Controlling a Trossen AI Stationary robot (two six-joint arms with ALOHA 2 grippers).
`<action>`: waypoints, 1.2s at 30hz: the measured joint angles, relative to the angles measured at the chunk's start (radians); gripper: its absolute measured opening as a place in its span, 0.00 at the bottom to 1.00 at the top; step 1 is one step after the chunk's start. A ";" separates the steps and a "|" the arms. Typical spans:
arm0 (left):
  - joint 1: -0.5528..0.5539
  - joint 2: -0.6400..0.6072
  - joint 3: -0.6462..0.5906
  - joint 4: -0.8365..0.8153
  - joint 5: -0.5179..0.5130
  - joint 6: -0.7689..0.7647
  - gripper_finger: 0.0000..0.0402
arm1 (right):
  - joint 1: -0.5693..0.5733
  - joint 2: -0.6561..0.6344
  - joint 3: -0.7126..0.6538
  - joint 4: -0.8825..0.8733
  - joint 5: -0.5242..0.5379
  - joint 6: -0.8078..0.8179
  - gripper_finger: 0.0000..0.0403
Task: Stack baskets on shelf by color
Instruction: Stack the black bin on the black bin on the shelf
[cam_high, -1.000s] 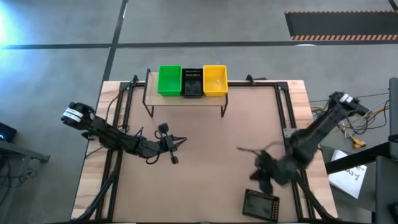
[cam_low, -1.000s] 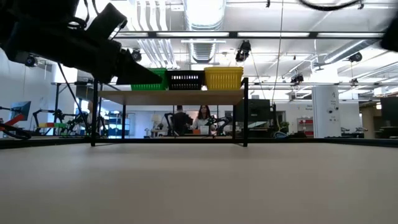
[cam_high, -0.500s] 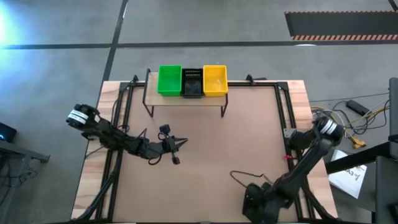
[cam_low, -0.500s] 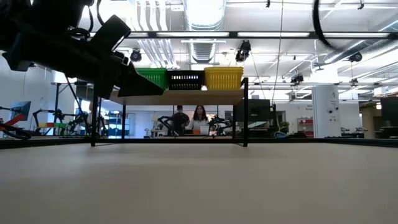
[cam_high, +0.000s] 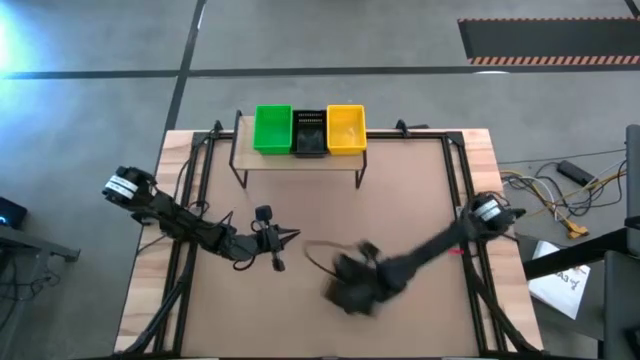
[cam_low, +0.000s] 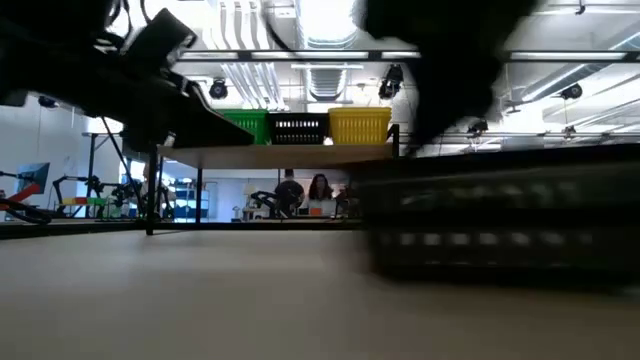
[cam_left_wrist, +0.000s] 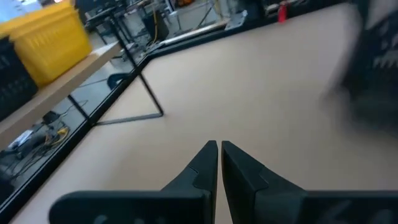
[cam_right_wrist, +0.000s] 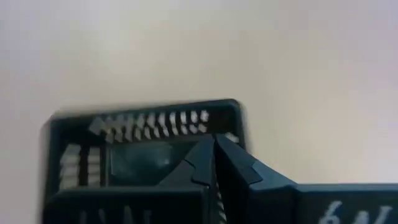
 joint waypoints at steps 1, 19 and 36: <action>-0.018 -0.008 0.000 -0.005 -0.010 -0.002 0.01 | -0.028 -0.001 0.018 0.037 0.057 -0.097 0.02; -0.202 -0.215 0.142 -0.345 -0.047 -0.255 0.01 | 0.090 -0.004 -0.305 0.018 0.241 0.312 0.02; 0.033 0.229 0.771 -1.076 0.543 -0.676 0.29 | 0.212 -0.012 -0.442 0.026 0.513 0.485 0.02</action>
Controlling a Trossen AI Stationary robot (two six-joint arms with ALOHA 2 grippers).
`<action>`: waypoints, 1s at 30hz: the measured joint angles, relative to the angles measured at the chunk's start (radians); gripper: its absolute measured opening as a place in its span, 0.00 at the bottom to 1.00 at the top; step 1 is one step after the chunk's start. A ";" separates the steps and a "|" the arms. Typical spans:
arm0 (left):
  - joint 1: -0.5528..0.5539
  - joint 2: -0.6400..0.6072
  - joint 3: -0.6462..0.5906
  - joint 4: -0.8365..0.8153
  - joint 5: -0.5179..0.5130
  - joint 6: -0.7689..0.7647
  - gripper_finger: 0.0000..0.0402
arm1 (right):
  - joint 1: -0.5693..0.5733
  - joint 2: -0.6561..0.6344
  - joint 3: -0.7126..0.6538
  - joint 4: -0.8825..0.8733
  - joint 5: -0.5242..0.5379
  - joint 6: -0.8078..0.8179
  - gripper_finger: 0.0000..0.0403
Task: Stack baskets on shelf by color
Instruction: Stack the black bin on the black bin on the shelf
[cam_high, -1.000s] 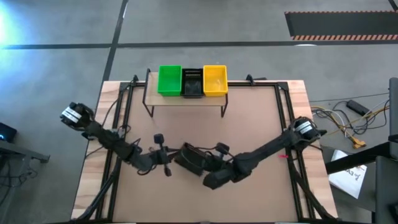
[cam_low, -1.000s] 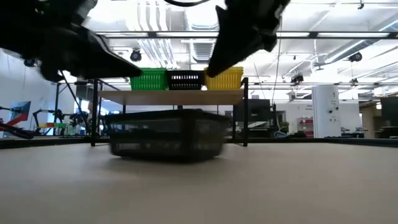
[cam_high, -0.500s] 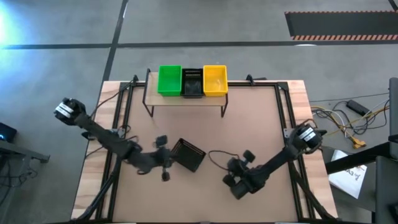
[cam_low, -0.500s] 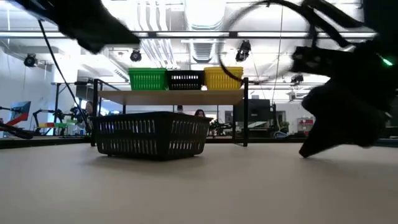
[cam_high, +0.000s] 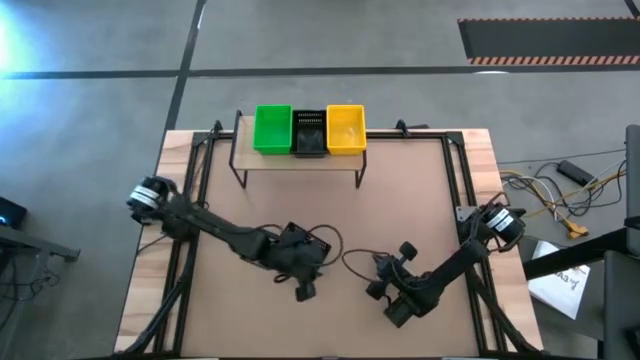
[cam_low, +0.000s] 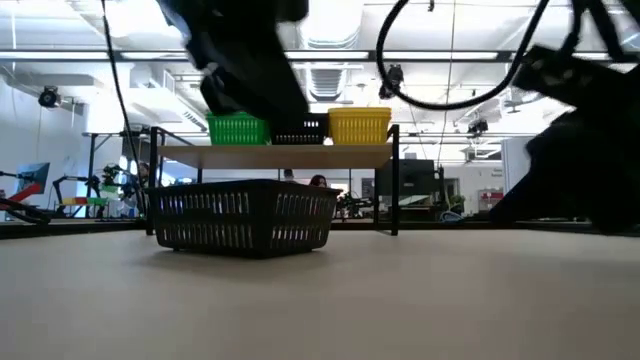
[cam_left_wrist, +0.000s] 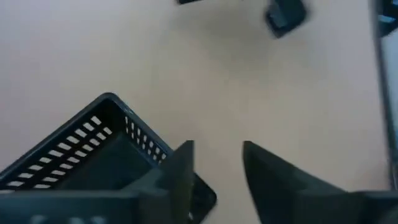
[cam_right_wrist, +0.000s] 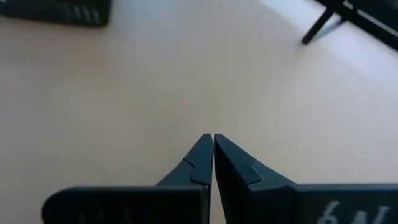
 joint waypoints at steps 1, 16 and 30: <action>0.009 0.025 0.015 -0.007 0.002 -0.009 0.34 | 0.008 0.000 0.000 0.001 0.011 0.003 0.02; 0.031 0.274 0.233 -0.338 -0.113 0.002 0.32 | 0.241 0.000 0.000 0.316 0.230 -0.053 0.02; -0.115 0.058 0.317 -0.571 -0.074 0.159 0.00 | 0.302 0.069 0.035 0.787 0.306 -0.491 0.02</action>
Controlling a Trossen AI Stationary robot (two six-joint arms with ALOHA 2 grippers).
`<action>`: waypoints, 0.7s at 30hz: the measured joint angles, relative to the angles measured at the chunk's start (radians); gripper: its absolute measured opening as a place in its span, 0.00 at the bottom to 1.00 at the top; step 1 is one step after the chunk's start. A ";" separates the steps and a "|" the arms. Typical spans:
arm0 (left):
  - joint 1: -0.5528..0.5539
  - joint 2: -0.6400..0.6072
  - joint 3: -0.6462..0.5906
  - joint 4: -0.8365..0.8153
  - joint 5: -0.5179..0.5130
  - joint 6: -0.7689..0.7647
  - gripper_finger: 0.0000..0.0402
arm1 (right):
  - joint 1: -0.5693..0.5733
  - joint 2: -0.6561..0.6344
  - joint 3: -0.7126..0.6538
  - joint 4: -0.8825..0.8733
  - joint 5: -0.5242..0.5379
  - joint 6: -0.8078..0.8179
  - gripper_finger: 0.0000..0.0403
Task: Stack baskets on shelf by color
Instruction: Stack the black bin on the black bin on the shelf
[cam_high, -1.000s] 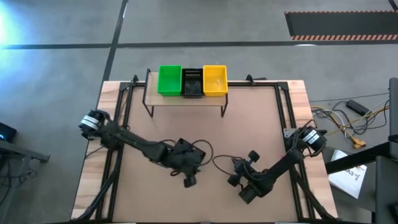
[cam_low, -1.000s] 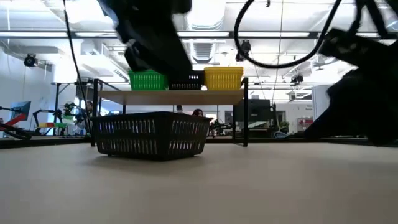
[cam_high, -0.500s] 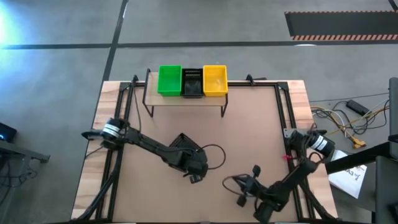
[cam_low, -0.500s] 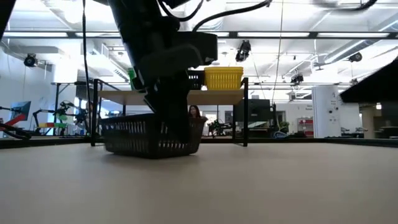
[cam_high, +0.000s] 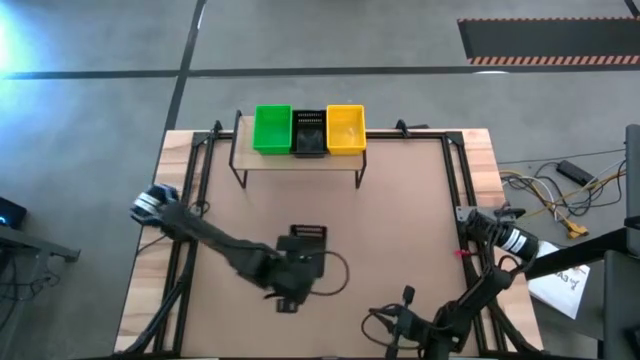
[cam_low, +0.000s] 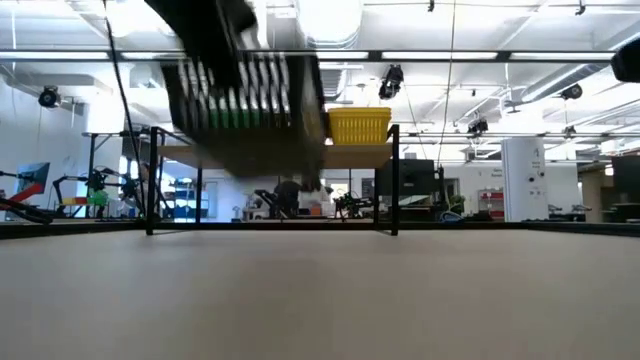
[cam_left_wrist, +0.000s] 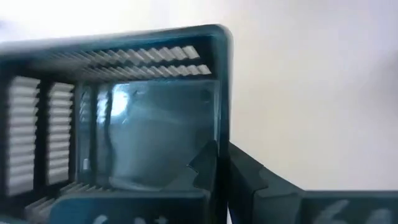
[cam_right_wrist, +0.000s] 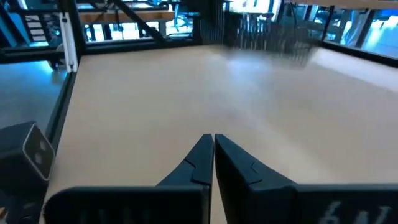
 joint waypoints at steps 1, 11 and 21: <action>-0.011 -0.034 0.014 -0.020 -0.018 0.013 0.00 | -0.002 0.013 0.011 0.001 -0.001 -0.006 0.02; 0.239 -0.354 0.072 -0.008 -0.121 0.373 0.00 | -0.041 0.127 0.125 -0.015 -0.003 -0.083 0.02; 0.783 -0.346 0.064 0.026 0.105 0.743 0.00 | -0.066 0.118 0.172 -0.012 -0.004 -0.187 0.02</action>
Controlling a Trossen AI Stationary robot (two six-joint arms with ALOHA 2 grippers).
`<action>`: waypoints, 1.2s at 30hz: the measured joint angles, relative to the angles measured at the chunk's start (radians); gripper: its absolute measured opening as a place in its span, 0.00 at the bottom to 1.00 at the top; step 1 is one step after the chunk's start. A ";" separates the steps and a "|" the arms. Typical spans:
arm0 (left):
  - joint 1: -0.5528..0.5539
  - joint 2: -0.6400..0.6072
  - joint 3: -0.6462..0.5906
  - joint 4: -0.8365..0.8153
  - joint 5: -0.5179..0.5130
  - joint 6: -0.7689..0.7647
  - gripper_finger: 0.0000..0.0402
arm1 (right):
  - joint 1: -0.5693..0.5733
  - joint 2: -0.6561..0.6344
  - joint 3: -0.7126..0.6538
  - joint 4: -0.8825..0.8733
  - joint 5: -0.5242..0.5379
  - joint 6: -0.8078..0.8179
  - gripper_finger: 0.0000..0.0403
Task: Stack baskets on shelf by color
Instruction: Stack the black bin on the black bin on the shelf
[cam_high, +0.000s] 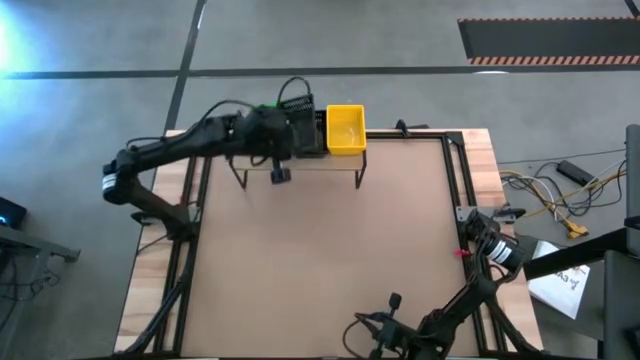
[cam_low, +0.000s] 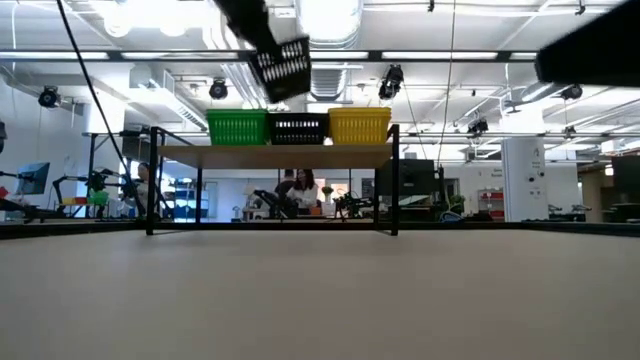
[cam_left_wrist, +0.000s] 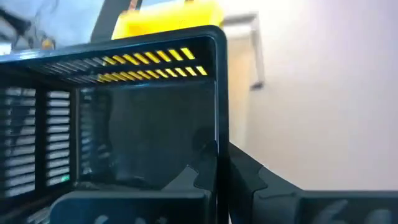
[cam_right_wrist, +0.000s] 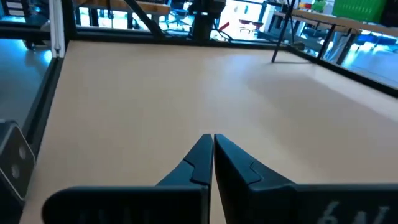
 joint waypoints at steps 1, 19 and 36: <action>0.027 0.014 -0.003 -0.002 0.006 0.018 0.00 | 0.000 -0.005 0.002 0.000 0.000 -0.006 0.02; 0.061 0.117 0.002 0.050 0.015 0.111 0.04 | 0.000 -0.007 0.003 -0.001 -0.002 -0.003 0.02; 0.069 0.116 -0.004 0.170 -0.161 0.035 0.35 | 0.001 -0.008 0.003 -0.001 -0.008 0.004 0.02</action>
